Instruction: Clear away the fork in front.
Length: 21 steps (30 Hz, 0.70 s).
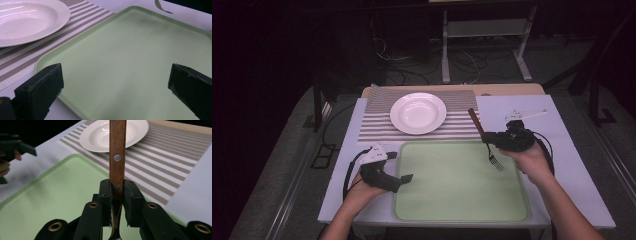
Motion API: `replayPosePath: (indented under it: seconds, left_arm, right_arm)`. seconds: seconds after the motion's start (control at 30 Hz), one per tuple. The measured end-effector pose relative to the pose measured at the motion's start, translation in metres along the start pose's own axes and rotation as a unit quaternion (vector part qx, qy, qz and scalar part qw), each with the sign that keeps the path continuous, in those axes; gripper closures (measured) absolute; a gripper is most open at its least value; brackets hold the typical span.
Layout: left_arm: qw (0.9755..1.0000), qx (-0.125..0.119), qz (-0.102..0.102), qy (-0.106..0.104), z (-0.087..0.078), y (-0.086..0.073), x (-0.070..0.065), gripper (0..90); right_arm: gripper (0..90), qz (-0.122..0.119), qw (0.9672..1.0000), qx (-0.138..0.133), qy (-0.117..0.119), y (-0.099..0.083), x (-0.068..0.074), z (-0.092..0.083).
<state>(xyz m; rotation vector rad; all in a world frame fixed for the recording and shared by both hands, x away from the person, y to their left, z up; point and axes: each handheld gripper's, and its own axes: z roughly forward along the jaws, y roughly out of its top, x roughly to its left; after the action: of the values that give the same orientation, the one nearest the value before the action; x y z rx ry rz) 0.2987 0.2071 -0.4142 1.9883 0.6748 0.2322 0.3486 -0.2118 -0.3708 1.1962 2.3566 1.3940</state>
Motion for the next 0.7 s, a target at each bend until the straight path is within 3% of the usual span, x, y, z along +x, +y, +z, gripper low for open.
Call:
replayPosePath:
  seconds: [0.43, 0.7]
  left_arm:
    - [0.9999, -0.011, -0.007, 0.000, -0.002, 0.006, -0.004, 0.0]
    - [0.9996, -0.027, 0.003, -0.004, 0.005, 0.029, -0.017, 0.0]
  right_arm:
    - [76.8, -0.017, 0.9993, -0.009, 0.033, -0.020, 0.024, -0.002]
    - [76.8, -0.025, 0.9984, -0.009, 0.049, -0.023, 0.033, 0.007]
